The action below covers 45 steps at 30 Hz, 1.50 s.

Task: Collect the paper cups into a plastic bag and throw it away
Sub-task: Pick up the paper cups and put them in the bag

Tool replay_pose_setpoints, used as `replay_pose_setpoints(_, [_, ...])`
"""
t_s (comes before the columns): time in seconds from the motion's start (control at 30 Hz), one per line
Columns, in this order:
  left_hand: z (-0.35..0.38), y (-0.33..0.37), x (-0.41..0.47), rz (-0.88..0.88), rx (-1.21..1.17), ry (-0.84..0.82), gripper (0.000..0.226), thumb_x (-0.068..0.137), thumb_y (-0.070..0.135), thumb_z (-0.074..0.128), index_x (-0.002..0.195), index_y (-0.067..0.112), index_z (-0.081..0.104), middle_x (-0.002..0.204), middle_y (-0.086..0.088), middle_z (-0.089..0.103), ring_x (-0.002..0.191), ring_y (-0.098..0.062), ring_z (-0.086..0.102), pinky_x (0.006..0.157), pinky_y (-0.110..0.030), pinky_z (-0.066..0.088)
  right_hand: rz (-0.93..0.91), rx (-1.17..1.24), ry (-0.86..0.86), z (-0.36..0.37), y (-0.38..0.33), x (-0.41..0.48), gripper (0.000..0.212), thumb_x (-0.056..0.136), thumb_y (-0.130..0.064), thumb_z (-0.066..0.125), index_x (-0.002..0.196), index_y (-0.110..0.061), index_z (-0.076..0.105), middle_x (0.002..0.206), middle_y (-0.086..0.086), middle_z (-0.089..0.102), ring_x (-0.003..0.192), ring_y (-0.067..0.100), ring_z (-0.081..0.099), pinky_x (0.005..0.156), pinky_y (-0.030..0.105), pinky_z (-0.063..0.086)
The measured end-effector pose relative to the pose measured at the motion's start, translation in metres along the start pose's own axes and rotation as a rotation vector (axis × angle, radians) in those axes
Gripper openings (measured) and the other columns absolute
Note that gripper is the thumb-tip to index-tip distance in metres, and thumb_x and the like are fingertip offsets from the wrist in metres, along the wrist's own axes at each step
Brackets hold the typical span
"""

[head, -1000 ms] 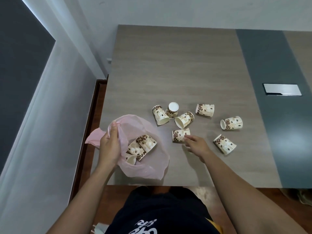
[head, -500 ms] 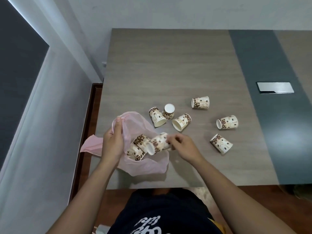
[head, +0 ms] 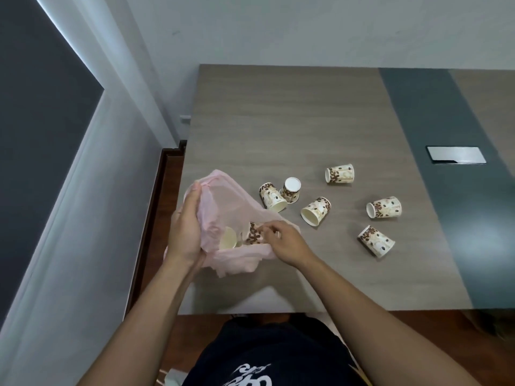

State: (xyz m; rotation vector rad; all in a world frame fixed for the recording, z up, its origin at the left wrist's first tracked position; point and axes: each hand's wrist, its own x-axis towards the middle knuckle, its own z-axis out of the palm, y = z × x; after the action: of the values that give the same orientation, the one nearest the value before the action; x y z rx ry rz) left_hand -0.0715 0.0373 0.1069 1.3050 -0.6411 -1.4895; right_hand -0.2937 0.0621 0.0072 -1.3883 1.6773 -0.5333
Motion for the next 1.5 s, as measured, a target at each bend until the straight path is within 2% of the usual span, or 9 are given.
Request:
replay_pose_setpoints(0.23, [-0.008,-0.006,0.001,-0.063,-0.026,-0.041,0.044,0.111,0.053,0.064,0.123,0.018,0.087,0.118,-0.007,0.085,0.109,-0.023,0.08,0.094,-0.04,0.064,0.267,-0.541,-0.18,-0.033,0.038,-0.006,0.139,0.076,-0.068,0.09,0.177,-0.036,0.0,0.182,0.015,0.02,0.169,0.038,0.019,0.129,0.064,0.026])
replay_pose_setpoints(0.37, [0.002,-0.034,0.002,-0.126,0.02,-0.021,0.059,0.109,0.063,0.059,0.144,0.018,0.076,0.139,-0.008,0.081,0.132,-0.03,0.076,0.115,-0.052,0.058,0.37,-0.726,-0.33,-0.041,0.051,-0.011,0.15,0.083,-0.056,0.091,0.171,-0.037,-0.029,0.182,0.016,-0.029,0.171,0.037,-0.022,0.129,0.078,-0.002])
replay_pose_setpoints(0.53, [0.02,-0.065,0.01,-0.228,0.048,0.175,0.051,0.115,0.052,0.057,0.147,0.016,0.072,0.137,-0.008,0.081,0.128,-0.031,0.077,0.112,-0.054,0.061,0.344,-0.727,-0.341,-0.076,0.074,-0.022,0.112,0.09,-0.068,0.078,0.177,-0.029,0.021,0.186,0.005,0.017,0.174,0.03,0.002,0.128,0.08,-0.004])
replay_pose_setpoints(0.67, [0.028,-0.082,0.011,-0.224,0.162,0.209,0.047,0.116,0.05,0.055,0.144,0.016,0.074,0.128,-0.003,0.082,0.115,-0.023,0.078,0.094,-0.038,0.064,0.347,-0.342,0.045,-0.107,0.1,-0.027,0.032,0.104,-0.047,0.068,0.114,-0.019,0.08,0.119,0.006,0.081,0.124,0.03,0.071,0.111,0.043,0.049])
replay_pose_setpoints(0.73, [0.039,-0.087,0.007,-0.205,0.188,0.23,0.043,0.116,0.049,0.055,0.139,0.019,0.076,0.127,-0.002,0.082,0.117,-0.024,0.078,0.096,-0.039,0.063,0.392,-0.137,0.287,-0.127,0.119,-0.029,0.023,0.107,-0.031,0.063,0.1,-0.011,0.073,0.098,0.01,0.075,0.105,0.033,0.072,0.086,0.035,0.049])
replay_pose_setpoints(0.83, [0.058,-0.089,-0.005,-0.176,0.283,0.246,0.043,0.108,0.064,0.062,0.121,0.028,0.081,0.113,0.009,0.085,0.111,-0.017,0.081,0.083,-0.034,0.063,0.551,-0.077,0.512,-0.156,0.153,-0.029,0.031,0.104,-0.028,0.067,0.127,-0.008,0.063,0.134,0.019,0.063,0.132,0.04,0.059,0.105,0.049,0.051])
replay_pose_setpoints(0.97, [0.08,-0.1,-0.02,-0.06,0.644,0.144,0.068,0.068,0.076,0.094,0.112,0.027,0.079,0.101,0.012,0.086,0.092,-0.008,0.081,0.073,-0.028,0.061,0.643,-0.315,0.252,-0.193,0.2,-0.029,0.069,0.098,-0.041,0.079,0.156,-0.022,0.048,0.16,0.016,0.039,0.151,0.04,0.038,0.117,0.06,0.042])
replay_pose_setpoints(1.1, [0.089,-0.121,-0.025,0.057,1.218,0.165,0.045,0.093,0.041,0.091,0.081,0.01,0.061,0.079,-0.004,0.063,0.084,-0.037,0.066,0.071,-0.041,0.037,0.627,-0.422,0.032,-0.211,0.234,-0.023,0.07,0.097,-0.049,0.077,0.156,-0.026,0.049,0.156,0.012,0.049,0.15,0.036,0.042,0.117,0.056,0.04])
replay_pose_setpoints(1.5, [0.105,-0.125,-0.044,0.02,1.021,0.395,0.06,0.116,0.056,0.047,0.076,0.016,0.064,0.073,-0.001,0.067,0.072,-0.015,0.063,0.062,-0.031,0.043,0.408,0.045,-0.017,-0.207,0.202,-0.006,0.051,0.096,-0.06,0.071,0.127,-0.02,0.064,0.126,0.002,0.075,0.108,0.023,0.069,0.085,0.038,0.048])
